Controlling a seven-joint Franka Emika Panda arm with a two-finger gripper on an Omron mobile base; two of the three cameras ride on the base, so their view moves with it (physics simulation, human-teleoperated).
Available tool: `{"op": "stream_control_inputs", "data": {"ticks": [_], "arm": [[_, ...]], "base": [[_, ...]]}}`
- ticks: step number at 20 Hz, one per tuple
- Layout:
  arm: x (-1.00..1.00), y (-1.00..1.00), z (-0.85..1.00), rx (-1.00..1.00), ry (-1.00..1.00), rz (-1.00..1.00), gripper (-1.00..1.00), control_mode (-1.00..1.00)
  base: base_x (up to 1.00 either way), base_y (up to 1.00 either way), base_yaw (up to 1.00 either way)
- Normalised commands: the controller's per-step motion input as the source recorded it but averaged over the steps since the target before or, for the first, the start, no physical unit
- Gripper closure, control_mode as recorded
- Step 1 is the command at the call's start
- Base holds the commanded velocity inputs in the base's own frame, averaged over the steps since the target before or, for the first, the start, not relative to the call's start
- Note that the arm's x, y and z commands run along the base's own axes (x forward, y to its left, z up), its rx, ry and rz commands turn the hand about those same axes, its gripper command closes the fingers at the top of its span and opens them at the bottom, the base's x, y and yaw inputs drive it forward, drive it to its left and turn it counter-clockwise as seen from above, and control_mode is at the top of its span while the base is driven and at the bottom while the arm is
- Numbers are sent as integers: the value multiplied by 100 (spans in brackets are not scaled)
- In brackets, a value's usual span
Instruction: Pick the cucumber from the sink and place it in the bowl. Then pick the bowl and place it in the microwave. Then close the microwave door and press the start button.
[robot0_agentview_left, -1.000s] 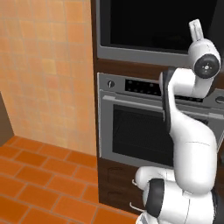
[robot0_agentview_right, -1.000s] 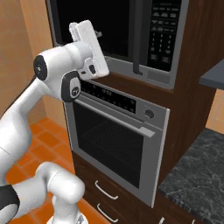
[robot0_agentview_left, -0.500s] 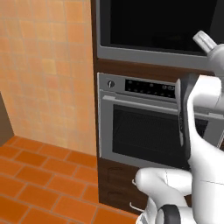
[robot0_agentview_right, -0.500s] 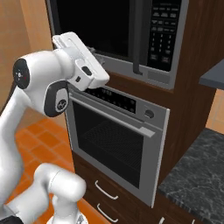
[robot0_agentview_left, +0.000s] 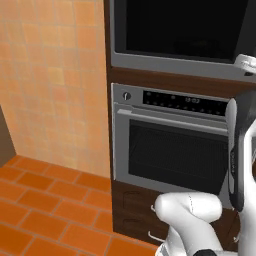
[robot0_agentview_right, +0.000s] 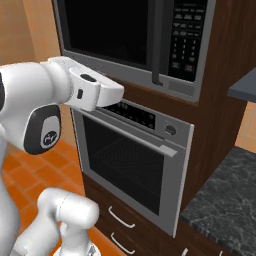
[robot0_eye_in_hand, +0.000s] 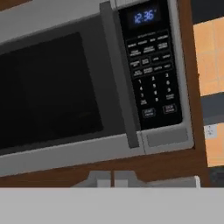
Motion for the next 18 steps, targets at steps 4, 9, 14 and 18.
{"op": "stream_control_inputs", "data": {"ticks": [4,9,14,18], "arm": [[-34,0,0,-44,2,0,100,-100],[-22,-4,0,-32,3,0,100,-100],[27,0,-3,-2,17,0,100,-100],[49,-29,-12,2,3,-1,100,-100]], "base": [[0,0,0],[0,0,0],[0,0,0],[0,0,0]]}}
